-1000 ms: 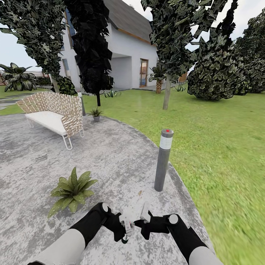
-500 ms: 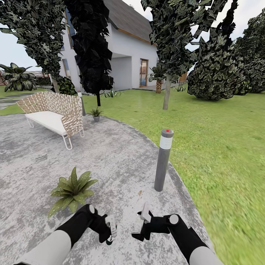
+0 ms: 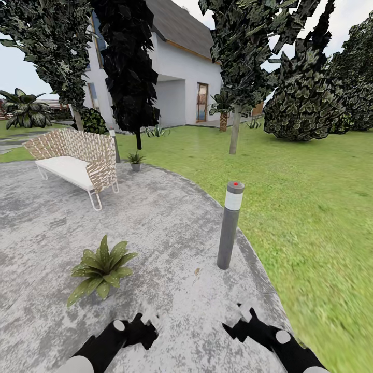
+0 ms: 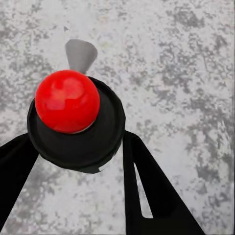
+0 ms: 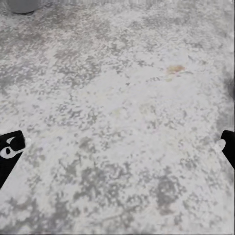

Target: Pick up the pesticide atomizer in the garden and spray insectifuge to fully cover both potted plants in the garden.

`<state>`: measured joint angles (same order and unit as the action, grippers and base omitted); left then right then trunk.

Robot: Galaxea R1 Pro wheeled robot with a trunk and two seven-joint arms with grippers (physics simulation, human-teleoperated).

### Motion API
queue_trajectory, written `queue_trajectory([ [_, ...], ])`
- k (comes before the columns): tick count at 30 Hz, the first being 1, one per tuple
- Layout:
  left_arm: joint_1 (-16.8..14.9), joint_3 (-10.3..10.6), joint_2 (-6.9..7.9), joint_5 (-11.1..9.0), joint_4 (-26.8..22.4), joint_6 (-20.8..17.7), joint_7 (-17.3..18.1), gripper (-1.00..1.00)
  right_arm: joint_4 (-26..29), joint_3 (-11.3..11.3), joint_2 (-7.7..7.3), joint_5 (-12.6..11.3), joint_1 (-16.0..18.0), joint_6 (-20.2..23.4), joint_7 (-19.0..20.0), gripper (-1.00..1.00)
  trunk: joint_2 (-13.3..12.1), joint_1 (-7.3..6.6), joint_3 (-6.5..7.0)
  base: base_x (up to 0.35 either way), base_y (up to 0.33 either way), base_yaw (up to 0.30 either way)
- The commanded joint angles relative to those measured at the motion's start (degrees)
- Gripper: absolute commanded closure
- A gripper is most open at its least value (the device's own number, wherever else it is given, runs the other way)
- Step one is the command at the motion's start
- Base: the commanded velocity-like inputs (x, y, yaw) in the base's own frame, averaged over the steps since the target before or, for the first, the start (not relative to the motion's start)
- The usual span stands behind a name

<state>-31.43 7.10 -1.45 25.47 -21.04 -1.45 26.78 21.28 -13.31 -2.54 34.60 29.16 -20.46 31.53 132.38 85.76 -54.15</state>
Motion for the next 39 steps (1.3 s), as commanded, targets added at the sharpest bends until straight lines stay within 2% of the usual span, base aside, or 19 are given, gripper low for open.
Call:
queue_trajectory([
  [1,0.1,0.0,-0.02,-1.8,1.8,1.6,-1.7,1.0,-2.0,-1.9,-0.94,0.4,0.0,-2.2,-0.3,-1.0,0.0,-0.02,-0.04,0.0,0.0,0.0],
  [2,0.2,-0.1,-0.03,-4.5,4.7,4.2,-4.4,1.0,-4.8,-3.7,-2.3,0.4,-0.2,-4.5,-1.0,-1.0,0.0,-0.02,-0.04,0.0,0.0,0.0],
  [3,0.2,-0.1,-0.06,-6.1,6.5,5.8,-6.2,1.0,-6.3,-5.0,-3.16,0.3,-0.5,-5.9,-1.3,-1.0,0.0,-0.02,-0.04,0.0,0.0,0.0],
  [4,0.2,-0.1,-0.09,-7.9,8.9,8.0,-8.7,1.0,-7.9,-7.7,-4.32,0.1,-1.4,-8.2,-2.0,-1.0,0.0,-0.02,-0.04,0.0,0.0,0.0],
  [5,0.2,-0.1,-0.17,-8.7,10.3,9.2,-10.0,1.0,-8.6,-9.7,-4.81,-0.2,-2.0,-9.7,-2.4,-1.0,0.0,-0.02,-0.04,0.0,0.0,0.0],
  [7,0.9,-0.1,-0.68,-10.0,12.8,11.3,-12.6,1.0,-9.3,-15.9,-5.49,-1.1,-4.1,-12.6,-3.5,-1.0,0.0,-0.02,-0.04,0.0,0.0,0.0],
  [9,2.0,-0.1,-0.92,-10.5,13.2,11.8,-14.5,1.0,-9.4,-20.2,-5.65,-1.5,-5.6,-13.5,-4.1,-1.0,0.0,-0.02,-0.04,0.0,0.0,0.0],
  [11,2.6,-0.1,-1.24,-10.6,13.4,12.0,-16.8,1.0,-9.4,-22.6,-5.72,-1.6,-6.3,-13.8,-4.5,-1.0,0.0,-0.02,-0.04,0.0,0.0,0.0],
  [15,4.6,-0.2,-1.5,-10.6,13.2,12.2,-19.1,1.0,-9.5,-23.8,-5.45,-1.6,-7.5,-14.0,-8.5,-1.0,0.0,-0.02,-0.04,0.0,0.0,0.0],
  [17,5.0,-1.1,-1.44,-11.3,13.2,12.2,-19.9,1.0,-9.6,-23.9,-4.77,-1.5,-7.9,-14.0,-12.1,-1.0,0.0,-0.02,-0.04,0.0,0.0,0.0],
  [20,5.3,-3.5,-1.41,-14.5,13.2,14.5,-21.6,1.0,-9.7,-23.9,-2.72,-1.3,-8.1,-14.1,-19.2,-1.0,0.0,-0.02,-0.04,0.0,0.0,0.0],
  [23,5.4,-4.1,-1.18,-16.8,13.5,16.1,-23.3,1.0,-9.9,-23.9,-2.11,-1.1,-8.5,-14.9,-23.0,-1.0,0.0,-0.02,-0.04,0.0,0.0,0.0],
  [27,5.5,-4.1,-0.99,-17.1,13.6,16.4,-24.5,1.0,-11.3,-23.7,-1.91,-1.1,-8.8,-15.2,-23.4,-1.0,0.0,-0.02,-0.04,0.0,0.0,0.0],
  [39,6.8,-4.1,-0.27,-17.4,13.3,16.4,-24.8,1.0,-12.2,-24.1,-1.9,-2.0,-8.9,-15.4,-23.8,-1.0,0.0,-0.02,-0.04,0.0,0.0,-0.001],
])
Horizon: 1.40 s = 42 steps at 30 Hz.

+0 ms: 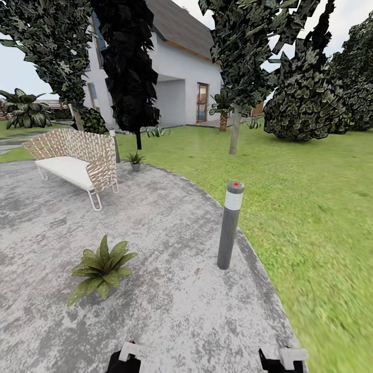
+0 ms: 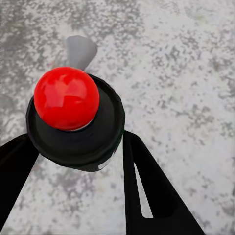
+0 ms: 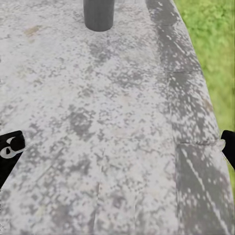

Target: Pick up the pesticide atomizer in the garden and spray insectifuge to fully cover both potted plants in the garden.

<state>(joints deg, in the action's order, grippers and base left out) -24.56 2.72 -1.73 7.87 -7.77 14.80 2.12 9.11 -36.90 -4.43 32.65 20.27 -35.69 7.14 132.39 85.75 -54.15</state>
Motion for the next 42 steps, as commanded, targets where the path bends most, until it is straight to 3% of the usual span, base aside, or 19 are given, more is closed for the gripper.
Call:
queue_trajectory([
  [1,0.0,0.3,0.08,0.2,0.0,0.3,-0.1,1.0,0.0,-0.4,-0.02,0.0,0.0,-0.5,0.7,-1.0,0.0,-0.01,-0.05,0.0,0.0,-0.117],
  [12,0.7,0.3,-0.02,0.3,-0.2,0.4,-0.1,1.0,-0.1,-0.4,-0.14,0.0,0.0,-0.8,0.8,-1.0,0.0,-0.01,-0.05,0.0,-0.005,-0.279],
  [19,0.7,0.4,-0.11,0.3,-0.2,0.4,-0.1,1.0,-0.1,-0.4,-0.05,0.0,0.0,-0.8,0.6,-1.0,0.0,-0.01,0.06,0.0,-0.234,-0.299],
  [36,0.7,0.3,0.01,0.4,-0.1,0.4,-0.2,1.0,-0.1,-0.2,-0.03,0.5,0.0,-0.8,0.7,-1.0,0.0,-0.01,0.07,0.08,-0.277,-0.019],
  [42,0.7,0.3,-0.02,0.4,-0.1,0.4,-0.2,1.0,-0.1,-0.3,-0.04,0.3,0.0,-0.8,0.5,-1.0,0.0,-0.01,0.07,0.103,-0.278,-0.226],
])
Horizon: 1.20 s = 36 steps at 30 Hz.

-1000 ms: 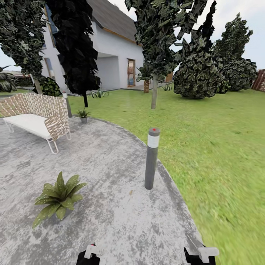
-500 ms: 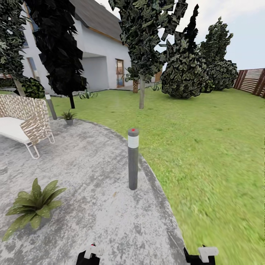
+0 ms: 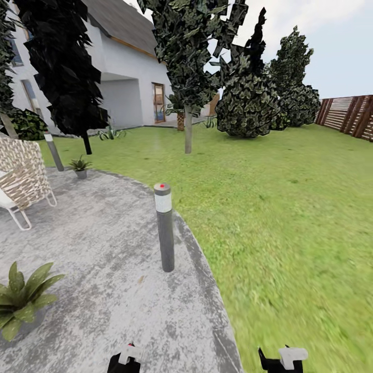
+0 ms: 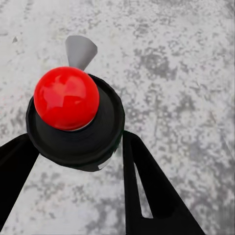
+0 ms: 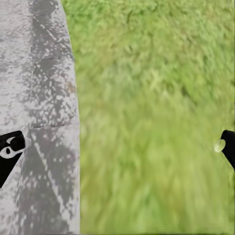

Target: Pick up the pesticide atomizer in the garden and spray insectifuge to fully cover both potted plants in the garden.

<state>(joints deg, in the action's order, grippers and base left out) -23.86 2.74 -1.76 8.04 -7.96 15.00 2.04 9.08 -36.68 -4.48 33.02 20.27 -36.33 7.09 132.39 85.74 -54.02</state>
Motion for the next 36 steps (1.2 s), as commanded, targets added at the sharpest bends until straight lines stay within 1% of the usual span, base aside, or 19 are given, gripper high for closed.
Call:
queue_trajectory([
  [1,0.0,0.2,0.03,0.2,0.0,0.2,-0.1,1.0,0.0,-0.5,0.02,-0.1,0.0,-0.1,0.6,-1.0,0.0,0.0,-0.05,0.128,-0.277,-0.293],
  [18,0.0,0.2,0.09,0.2,0.0,0.2,-0.1,1.0,-0.1,-0.5,0.06,0.0,0.0,-0.2,0.6,-1.0,0.0,0.0,-0.05,0.161,-0.27,-0.288],
  [22,0.0,0.2,0.09,0.2,0.0,0.2,-0.1,1.0,-0.1,-0.5,0.04,0.1,0.0,-0.2,0.7,-1.0,0.0,0.0,-0.05,0.236,-0.244,-0.083],
  [36,0.0,0.2,0.09,0.3,0.1,0.2,-0.1,1.0,-0.2,-0.4,0.09,0.3,0.0,-0.1,0.8,-1.0,0.0,0.0,-0.05,0.244,-0.234,-0.002],
])
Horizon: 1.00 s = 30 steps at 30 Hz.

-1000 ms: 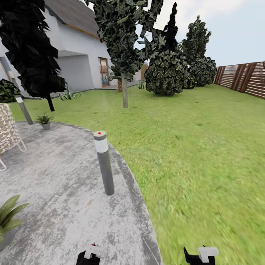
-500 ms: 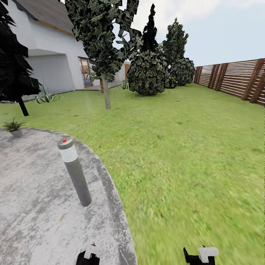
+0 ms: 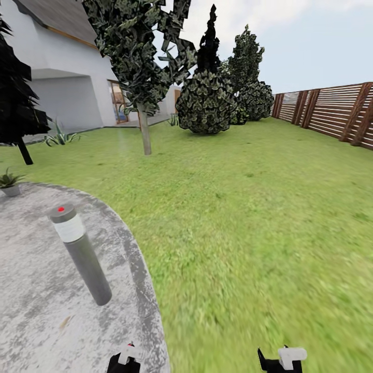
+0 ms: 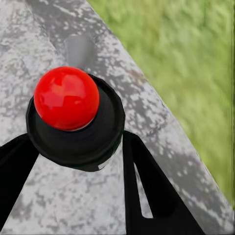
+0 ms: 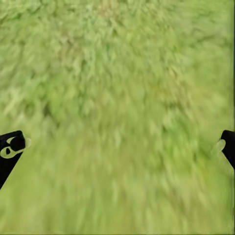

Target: Pick up the pesticide atomizer in the garden and spray insectifuge to fully cover both potted plants in the garden.

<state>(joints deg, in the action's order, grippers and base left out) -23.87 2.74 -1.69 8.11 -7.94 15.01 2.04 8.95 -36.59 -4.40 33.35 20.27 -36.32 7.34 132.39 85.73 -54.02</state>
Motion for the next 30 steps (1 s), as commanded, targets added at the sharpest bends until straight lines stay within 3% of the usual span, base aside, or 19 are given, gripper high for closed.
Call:
queue_trajectory([
  [1,0.0,0.2,0.02,0.2,0.1,0.2,-0.1,1.0,0.0,-0.5,0.0,0.0,0.0,-0.2,0.6,-1.0,0.0,0.01,-0.05,0.244,-0.233,0.0],
  [19,0.0,0.2,0.1,0.2,0.0,0.2,-0.1,1.0,-0.1,-0.5,0.0,0.0,0.0,-0.2,0.6,-1.0,0.0,0.01,-0.05,0.257,-0.225,0.0],
  [30,0.0,0.2,0.44,0.2,0.0,0.2,-0.1,1.0,-0.1,-0.5,0.0,0.0,0.0,-0.2,0.6,-1.0,0.0,0.01,-0.05,0.317,-0.108,0.0],
])
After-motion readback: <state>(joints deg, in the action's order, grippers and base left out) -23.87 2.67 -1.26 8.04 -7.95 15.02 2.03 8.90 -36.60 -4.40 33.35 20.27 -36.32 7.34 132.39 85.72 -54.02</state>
